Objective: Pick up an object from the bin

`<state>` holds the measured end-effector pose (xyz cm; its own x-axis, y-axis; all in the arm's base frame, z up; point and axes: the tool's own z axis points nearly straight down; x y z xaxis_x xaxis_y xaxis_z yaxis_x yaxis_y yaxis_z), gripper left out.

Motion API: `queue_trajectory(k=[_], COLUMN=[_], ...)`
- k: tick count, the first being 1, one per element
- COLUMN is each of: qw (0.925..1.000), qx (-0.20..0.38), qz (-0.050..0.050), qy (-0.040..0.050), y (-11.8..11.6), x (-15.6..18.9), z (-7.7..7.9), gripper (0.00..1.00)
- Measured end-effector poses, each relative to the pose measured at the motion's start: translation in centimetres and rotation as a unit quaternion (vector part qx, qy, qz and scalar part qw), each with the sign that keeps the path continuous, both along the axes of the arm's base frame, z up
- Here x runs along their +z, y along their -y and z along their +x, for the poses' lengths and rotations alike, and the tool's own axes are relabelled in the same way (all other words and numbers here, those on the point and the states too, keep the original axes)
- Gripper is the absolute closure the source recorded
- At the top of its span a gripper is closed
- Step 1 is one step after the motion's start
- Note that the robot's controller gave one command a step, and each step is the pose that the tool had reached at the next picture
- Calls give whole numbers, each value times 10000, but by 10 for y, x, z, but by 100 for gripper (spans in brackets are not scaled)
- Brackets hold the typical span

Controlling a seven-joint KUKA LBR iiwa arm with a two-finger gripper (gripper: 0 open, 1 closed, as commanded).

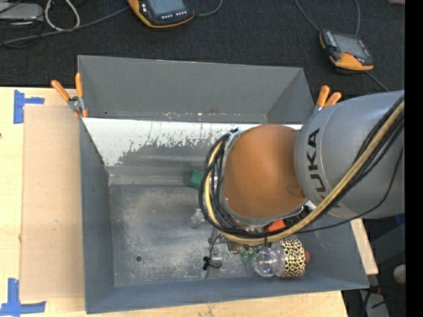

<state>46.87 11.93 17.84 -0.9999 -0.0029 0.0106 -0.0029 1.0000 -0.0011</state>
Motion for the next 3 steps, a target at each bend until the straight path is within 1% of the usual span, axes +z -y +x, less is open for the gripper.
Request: queue_trajectory(k=[1,2,3], qw=[10000,9999,9999], qx=[-9,-117,-143], qz=[7,5,3], qy=[40,26,43], y=[2,75,144], x=[5,42,68], z=[2,13,17], gripper=[0,0,0])
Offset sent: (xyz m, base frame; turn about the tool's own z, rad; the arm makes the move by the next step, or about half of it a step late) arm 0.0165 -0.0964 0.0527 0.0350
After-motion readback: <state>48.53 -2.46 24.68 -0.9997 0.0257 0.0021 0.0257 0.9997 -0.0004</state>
